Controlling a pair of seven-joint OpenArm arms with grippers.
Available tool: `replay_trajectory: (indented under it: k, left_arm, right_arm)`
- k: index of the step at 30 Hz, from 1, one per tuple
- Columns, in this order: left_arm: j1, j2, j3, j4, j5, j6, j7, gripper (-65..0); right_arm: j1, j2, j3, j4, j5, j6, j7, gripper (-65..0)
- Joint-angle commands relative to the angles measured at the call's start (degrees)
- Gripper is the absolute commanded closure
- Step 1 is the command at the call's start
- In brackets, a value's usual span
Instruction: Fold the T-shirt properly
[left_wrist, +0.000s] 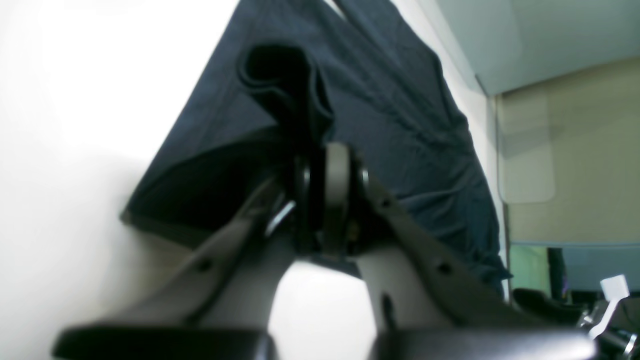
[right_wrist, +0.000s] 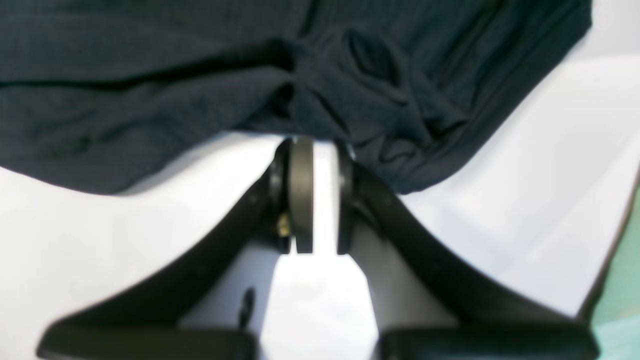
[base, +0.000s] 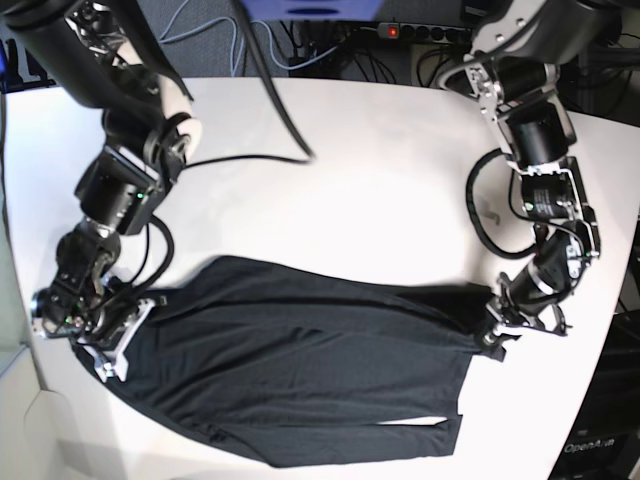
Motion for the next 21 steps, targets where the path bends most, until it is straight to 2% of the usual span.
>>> replay_trajectory:
  k: [1,7,10,15,21]
  left_arm:
    - [-1.62,-0.58,0.14,1.03,-0.95,-0.50,-1.60,-2.5]
    - [-2.50,-0.32,0.14,0.94,-0.77,-0.33,-4.42,-2.4]
    - [-4.08,-0.32,0.14,-2.58,0.11,-0.33,-4.86,-2.4]
    - [-8.13,-0.23,0.05,-9.88,5.56,-0.33,-4.94,-2.3]
    - [-10.06,0.39,0.05,-10.84,12.77,-0.33,-8.37,-2.3]
  right_arm:
    - [1.32,0.51,-0.25,0.96,0.50,-0.27,0.88,-4.2]
    - [-1.41,0.60,-0.34,1.22,0.50,-0.27,1.76,-4.2]
    - [-2.38,0.69,-0.34,1.22,0.50,-0.27,3.08,-4.2]
    - [-3.43,1.74,-0.34,1.22,0.50,-0.27,3.26,-4.2]
    - [-3.52,2.71,-0.25,1.22,0.59,-0.27,4.31,-4.2]
